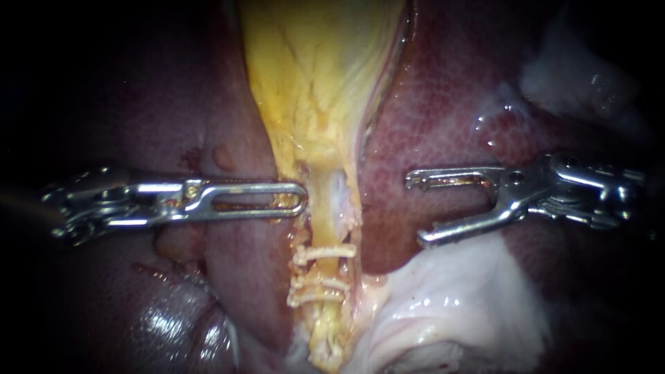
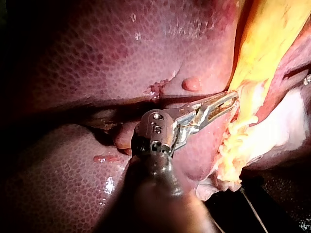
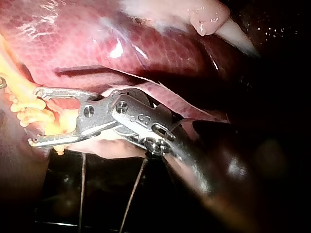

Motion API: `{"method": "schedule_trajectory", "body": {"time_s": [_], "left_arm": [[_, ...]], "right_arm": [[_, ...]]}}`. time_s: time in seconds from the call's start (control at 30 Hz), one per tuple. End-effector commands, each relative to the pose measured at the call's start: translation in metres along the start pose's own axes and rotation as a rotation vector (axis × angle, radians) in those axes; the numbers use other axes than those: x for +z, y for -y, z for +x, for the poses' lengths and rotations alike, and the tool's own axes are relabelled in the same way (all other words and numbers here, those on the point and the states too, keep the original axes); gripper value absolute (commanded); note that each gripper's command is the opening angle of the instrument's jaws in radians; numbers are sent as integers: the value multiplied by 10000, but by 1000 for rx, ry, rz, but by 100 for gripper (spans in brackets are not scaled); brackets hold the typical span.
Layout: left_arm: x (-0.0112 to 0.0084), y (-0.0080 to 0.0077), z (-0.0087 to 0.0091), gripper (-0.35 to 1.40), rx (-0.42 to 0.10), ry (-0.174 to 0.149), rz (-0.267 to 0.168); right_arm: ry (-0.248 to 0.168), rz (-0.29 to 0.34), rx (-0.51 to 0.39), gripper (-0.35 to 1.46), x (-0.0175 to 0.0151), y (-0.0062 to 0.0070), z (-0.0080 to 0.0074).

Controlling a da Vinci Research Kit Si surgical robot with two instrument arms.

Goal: Going back third clip left tube

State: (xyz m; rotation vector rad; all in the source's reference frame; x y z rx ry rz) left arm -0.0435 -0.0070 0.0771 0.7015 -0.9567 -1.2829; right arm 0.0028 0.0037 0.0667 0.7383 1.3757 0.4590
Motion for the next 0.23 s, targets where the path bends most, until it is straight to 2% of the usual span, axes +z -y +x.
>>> {"method": "schedule_trajectory", "body": {"time_s": [0.03, 0.23], "left_arm": [[-1, 1, -1, -35, 0, -1, 2], [-3, 2, -1, -35, 0, -1, 2]], "right_arm": [[0, 0, 0, 60, 0, 0, 0], [0, 0, 0, 60, 0, 0, 1]]}}
